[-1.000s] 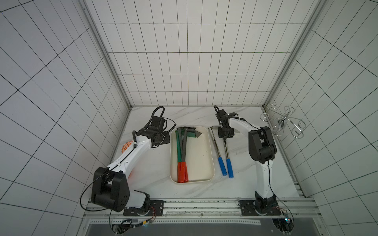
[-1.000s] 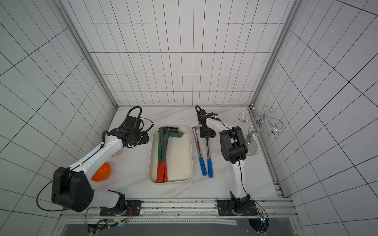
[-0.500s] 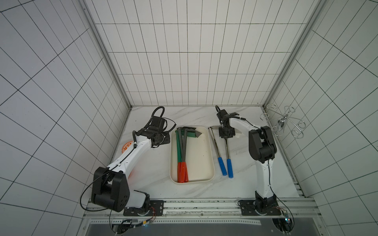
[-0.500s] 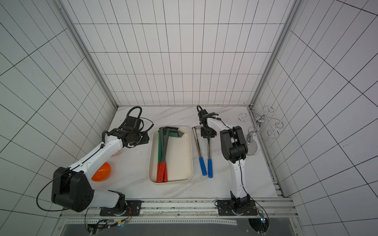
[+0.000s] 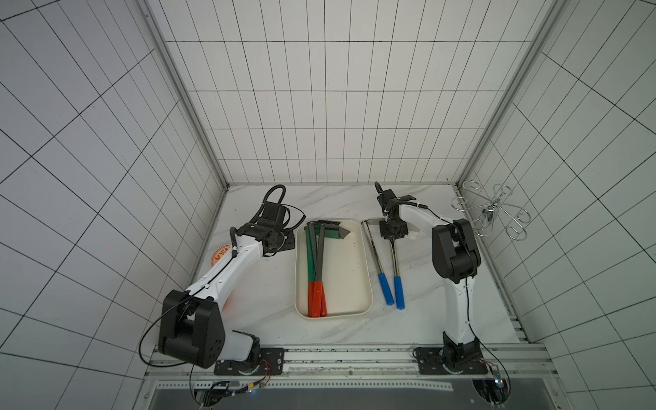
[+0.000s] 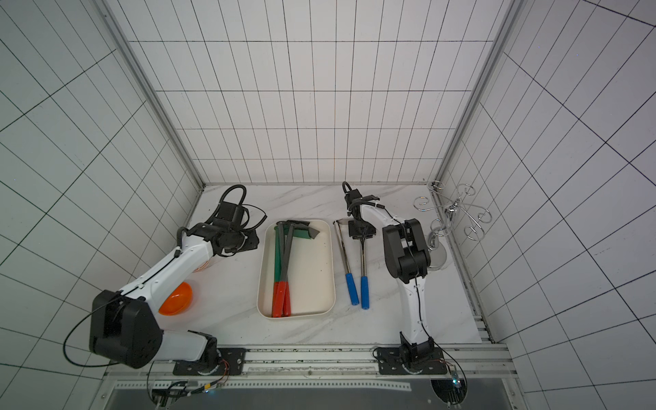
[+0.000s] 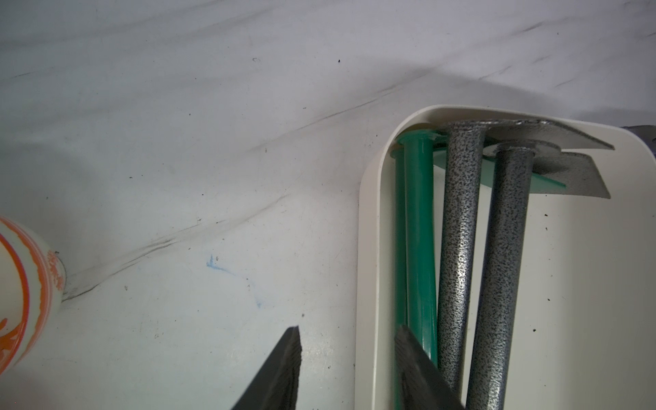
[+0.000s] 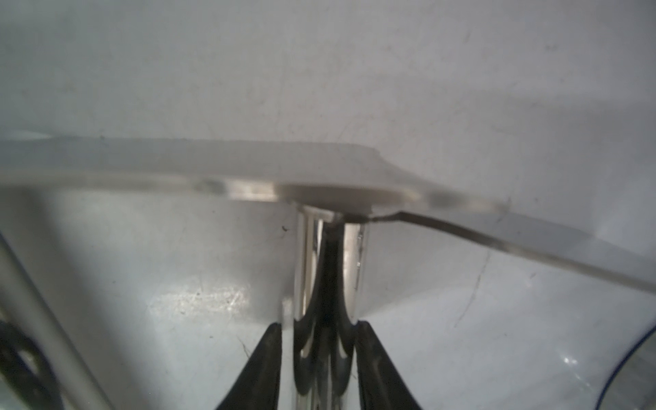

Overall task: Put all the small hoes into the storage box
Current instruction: Pick up the hoe from the center of the board.

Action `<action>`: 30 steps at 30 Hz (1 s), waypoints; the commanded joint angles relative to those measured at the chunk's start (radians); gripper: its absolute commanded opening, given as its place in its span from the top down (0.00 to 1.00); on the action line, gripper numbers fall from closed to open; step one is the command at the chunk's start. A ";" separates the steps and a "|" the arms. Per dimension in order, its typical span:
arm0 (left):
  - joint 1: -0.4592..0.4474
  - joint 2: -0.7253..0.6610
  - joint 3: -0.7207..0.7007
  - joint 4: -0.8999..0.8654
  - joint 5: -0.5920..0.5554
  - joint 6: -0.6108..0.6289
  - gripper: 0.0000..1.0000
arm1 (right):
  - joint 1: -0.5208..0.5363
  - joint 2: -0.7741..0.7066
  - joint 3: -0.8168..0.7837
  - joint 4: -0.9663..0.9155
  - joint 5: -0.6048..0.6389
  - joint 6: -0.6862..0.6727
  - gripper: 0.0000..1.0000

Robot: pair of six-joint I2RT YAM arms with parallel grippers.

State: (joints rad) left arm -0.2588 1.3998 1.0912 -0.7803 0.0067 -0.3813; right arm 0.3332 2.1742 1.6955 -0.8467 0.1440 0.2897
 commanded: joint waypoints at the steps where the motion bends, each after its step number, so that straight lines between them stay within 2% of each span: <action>1: 0.003 -0.021 -0.005 0.024 0.006 -0.002 0.54 | -0.008 -0.002 0.084 -0.009 -0.003 -0.016 0.58; 21: 0.003 -0.023 -0.008 0.024 0.009 -0.002 0.55 | -0.010 0.000 0.088 -0.009 0.001 -0.024 0.71; 25: 0.003 -0.024 -0.008 0.025 0.010 -0.001 0.56 | -0.009 -0.030 0.065 0.003 0.021 -0.052 0.77; 30: 0.004 -0.023 -0.010 0.028 0.013 -0.004 0.56 | -0.009 -0.080 0.040 0.017 0.019 -0.062 0.79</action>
State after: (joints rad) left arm -0.2588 1.3979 1.0889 -0.7780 0.0177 -0.3813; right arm 0.3332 2.1647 1.6955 -0.8349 0.1429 0.2535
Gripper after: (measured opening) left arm 0.444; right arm 0.239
